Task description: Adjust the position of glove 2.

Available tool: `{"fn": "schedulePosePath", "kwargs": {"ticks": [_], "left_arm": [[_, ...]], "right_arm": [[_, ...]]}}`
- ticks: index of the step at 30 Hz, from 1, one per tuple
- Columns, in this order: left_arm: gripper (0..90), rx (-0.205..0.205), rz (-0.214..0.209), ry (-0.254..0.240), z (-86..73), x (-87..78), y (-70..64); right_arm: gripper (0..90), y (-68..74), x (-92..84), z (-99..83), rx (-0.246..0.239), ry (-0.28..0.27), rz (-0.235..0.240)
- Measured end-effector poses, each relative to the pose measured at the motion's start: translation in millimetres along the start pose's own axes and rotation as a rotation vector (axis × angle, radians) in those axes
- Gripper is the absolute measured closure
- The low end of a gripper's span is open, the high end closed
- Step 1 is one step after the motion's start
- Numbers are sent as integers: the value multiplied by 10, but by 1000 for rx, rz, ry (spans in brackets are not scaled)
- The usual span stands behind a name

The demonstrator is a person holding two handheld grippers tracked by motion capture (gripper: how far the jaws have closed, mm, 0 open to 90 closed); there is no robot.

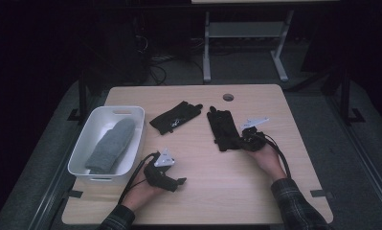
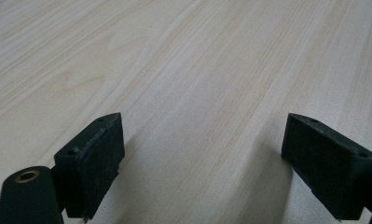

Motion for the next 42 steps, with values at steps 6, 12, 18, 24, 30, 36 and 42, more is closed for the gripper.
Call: {"fn": "schedulePosePath", "kwargs": {"ticks": [6, 12, 18, 24, 30, 36, 42], "left_arm": [[122, 0, -1, 0, 0, 0, 0], [122, 1, -2, 0, 0, 1, 0], [122, 1, -2, 0, 1, 0, 0], [122, 0, -2, -1, 0, 1, 0], [122, -1, 0, -6, 4, 5, -1], [122, -1, -1, -6, 3, 4, -1], [122, 0, -1, -6, 3, 5, 0]], "right_arm": [[900, 21, -4, -43, -11, 16, 1], [900, 79, -48, -108, -20, 26, 10], [900, 194, -124, -217, -15, 43, 20], [900, 302, -190, -312, -30, 72, 26], [900, 436, -270, -432, -37, 88, 45], [900, 595, -360, -573, -54, 110, 68], [900, 746, -457, -715, -65, 131, 84]]}}
Point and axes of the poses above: each handheld gripper's, and its own axes: x roughly forward along the jaws, z roughly out of its top, y roughly to its left, the point moved 10 cm from there along x, roughly forward along the jaws, and after that the axes turned 15 degrees about z, right-handed, at the moved point
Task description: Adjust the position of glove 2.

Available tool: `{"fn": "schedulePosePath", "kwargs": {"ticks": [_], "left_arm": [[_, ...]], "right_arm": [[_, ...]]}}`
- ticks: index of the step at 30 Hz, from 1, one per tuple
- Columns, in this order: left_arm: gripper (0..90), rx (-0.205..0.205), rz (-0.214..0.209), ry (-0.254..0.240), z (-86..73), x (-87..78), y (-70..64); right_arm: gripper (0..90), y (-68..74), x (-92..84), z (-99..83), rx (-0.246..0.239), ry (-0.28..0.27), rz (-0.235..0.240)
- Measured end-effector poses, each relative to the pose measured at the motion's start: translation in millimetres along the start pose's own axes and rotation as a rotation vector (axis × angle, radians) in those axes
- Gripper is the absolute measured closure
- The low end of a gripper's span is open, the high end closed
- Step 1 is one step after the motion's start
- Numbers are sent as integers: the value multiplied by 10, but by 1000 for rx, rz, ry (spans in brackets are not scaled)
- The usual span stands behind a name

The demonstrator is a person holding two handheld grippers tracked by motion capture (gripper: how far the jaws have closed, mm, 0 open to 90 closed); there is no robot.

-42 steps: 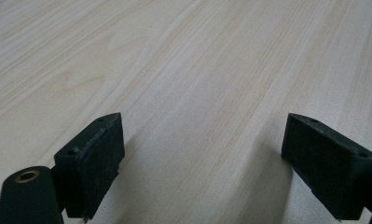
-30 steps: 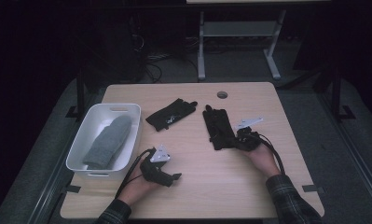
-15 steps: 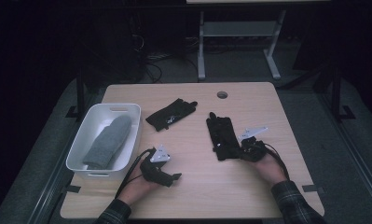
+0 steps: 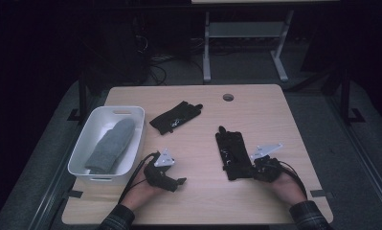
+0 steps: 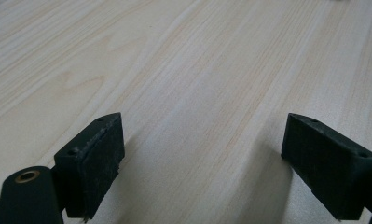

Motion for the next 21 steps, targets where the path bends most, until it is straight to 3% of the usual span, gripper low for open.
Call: {"fn": "schedulePosePath", "kwargs": {"ticks": [6, 14, 18, 21], "left_arm": [[122, -7, 0, -3, 4, 2, -5], [122, -3, -1, -2, 4, 3, -3], [122, -1, -1, -2, 6, 4, -2], [122, -1, -1, -3, 8, 7, -3]], "right_arm": [[900, 148, -43, -110, -34, 17, 15], [899, 323, -83, -221, -40, 37, 42], [897, 311, -116, -147, -52, 15, 35], [898, 225, -143, -36, -49, -22, 29]]}}
Point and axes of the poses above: each handheld gripper's, and its own axes: x roughly forward along the jaws, z roughly out of its top, y roughly to its left, the point moved 10 cm from there along x, roughly forward along the jaws, and after that the axes turned 15 degrees about z, right-handed, at the moved point
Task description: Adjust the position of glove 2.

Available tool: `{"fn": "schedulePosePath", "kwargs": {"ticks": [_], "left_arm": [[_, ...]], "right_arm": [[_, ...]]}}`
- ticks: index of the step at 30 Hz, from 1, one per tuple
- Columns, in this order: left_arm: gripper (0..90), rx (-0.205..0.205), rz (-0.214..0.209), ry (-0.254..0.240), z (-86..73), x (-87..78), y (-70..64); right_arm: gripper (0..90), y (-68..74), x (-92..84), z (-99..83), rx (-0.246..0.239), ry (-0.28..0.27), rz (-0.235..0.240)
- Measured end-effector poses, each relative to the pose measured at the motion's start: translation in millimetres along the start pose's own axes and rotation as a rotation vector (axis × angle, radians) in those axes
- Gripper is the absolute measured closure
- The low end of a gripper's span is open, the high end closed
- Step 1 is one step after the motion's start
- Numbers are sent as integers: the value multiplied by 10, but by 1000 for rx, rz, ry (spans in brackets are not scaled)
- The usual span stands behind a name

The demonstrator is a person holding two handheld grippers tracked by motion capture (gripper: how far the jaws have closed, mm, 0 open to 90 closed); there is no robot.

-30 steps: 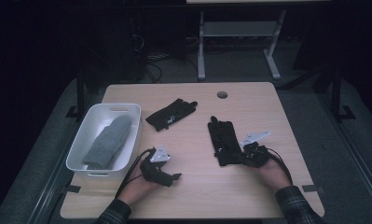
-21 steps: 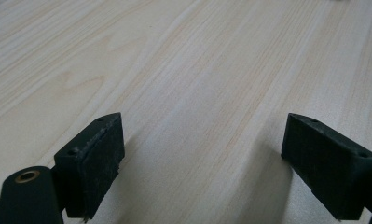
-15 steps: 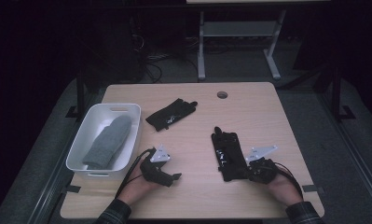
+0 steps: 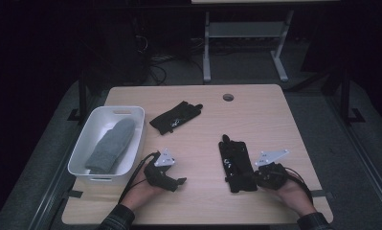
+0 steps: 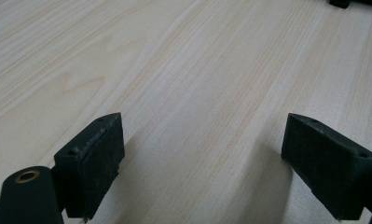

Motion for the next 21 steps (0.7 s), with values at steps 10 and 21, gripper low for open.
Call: {"fn": "schedulePosePath", "kwargs": {"ticks": [10, 21], "left_arm": [[122, 2, -1, 0, 4, 5, 0], [121, 1, -2, -1, 5, 6, -1]], "right_arm": [[898, -316, 89, 413, 12, -85, -27], [899, -495, 477, 477, -9, 11, -40]]}}
Point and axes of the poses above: each handheld gripper's, and its own axes: x roughly forward along the jaws, z roughly out of its top, y roughly to its left, the point moved 10 cm from there along x, roughly forward along the jaws, and after that the axes turned 15 degrees about z, right-handed, at the moved point
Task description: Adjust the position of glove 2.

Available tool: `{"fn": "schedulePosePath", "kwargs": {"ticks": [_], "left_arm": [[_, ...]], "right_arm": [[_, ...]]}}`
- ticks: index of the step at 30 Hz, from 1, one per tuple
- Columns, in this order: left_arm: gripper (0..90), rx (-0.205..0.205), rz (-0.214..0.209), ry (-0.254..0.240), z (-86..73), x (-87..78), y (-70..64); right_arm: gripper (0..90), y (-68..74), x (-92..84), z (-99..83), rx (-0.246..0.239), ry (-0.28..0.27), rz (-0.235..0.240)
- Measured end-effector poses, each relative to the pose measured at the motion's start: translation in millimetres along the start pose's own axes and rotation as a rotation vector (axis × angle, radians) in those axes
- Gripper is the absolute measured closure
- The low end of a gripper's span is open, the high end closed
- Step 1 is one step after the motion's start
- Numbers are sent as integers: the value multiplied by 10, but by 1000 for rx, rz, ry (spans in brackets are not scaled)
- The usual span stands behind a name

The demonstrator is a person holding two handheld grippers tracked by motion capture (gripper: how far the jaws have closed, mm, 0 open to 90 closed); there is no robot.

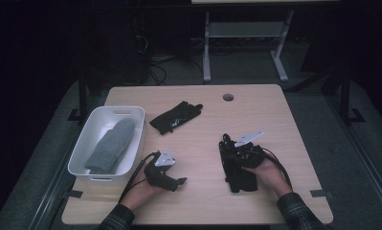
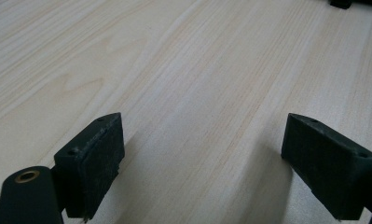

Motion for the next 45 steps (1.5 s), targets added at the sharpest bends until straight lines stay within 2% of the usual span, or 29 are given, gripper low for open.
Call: {"fn": "schedulePosePath", "kwargs": {"ticks": [2, 7, 10, 12, 14, 19, 21, 23, 25, 26, 27, 29, 32, 33, 35, 38, 39, 40, 41, 43, 45], "left_arm": [[121, 0, 0, 0, 0, 0, 0], [122, 0, 0, 0, 0, 0, 0], [121, 0, 0, 0, 0, 0, 0], [122, 0, 0, 0, 0, -1, 0], [122, 0, 1, -1, 0, 1, 0], [122, 1, 1, -1, 0, 0, 1], [121, 1, 1, -1, 0, 1, 1], [121, 1, 1, -1, 0, 1, 1], [122, 1, 1, -1, 0, 1, 1], [122, 1, 1, -1, 0, 1, 1], [122, 1, 1, -1, 0, 1, 1], [121, 1, 1, -1, 0, 1, 1], [121, 2, 1, -1, 0, 1, 2], [121, -1, 0, 0, 0, 0, -1], [122, -2, 1, 0, 0, 1, -1], [127, -12, 4, 12, 7, 2, -3], [161, -10, 7, 23, 11, 1, 5], [161, -17, 11, 26, 24, 1, 13], [236, -3, 13, 38, 28, -5, 33], [246, 0, 16, 54, 45, 6, 56], [342, -8, 19, 44, 94, 14, 85]], "right_arm": [[899, 17, 1, 3, 15, -12, 12], [899, 35, -63, -72, 14, 1, -2], [899, 73, -131, -157, 30, 6, -7], [899, 111, -169, -209, 49, 4, -9], [899, 178, -221, -284, 53, 17, -17], [898, 250, -254, -341, 54, 21, -20], [879, 259, -274, -331, 48, 9, -16], [863, 240, -319, -291, 47, -30, -11], [773, 194, -395, -278, 53, -56, -29], [692, 109, -478, -296, 73, -86, -62], [692, 109, -478, -296, 73, -86, -62], [581, 7, -575, -332, 81, -117, -91], [411, -113, -685, -443, 117, -145, -119], [347, -187, -717, -564, 135, -134, -136], [289, -245, -750, -669, 158, -138, -145], [256, -302, -800, -744, 177, -152, -154], [203, -356, -840, -806, 186, -159, -166], [203, -356, -840, -806, 186, -159, -166], [191, -396, -876, -859, 204, -163, -179], [179, -419, -896, -874, 208, -172, -189], [172, -459, -926, -921, 214, -168, -204]]}}
Point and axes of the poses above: each handheld gripper's, and its own axes: x roughly forward along the jaws, z roughly out of its top, y roughly to its left, the point moved 10 cm from there along x, roughly forward along the jaws, and after that the axes turned 15 degrees about z, right-handed, at the moved point
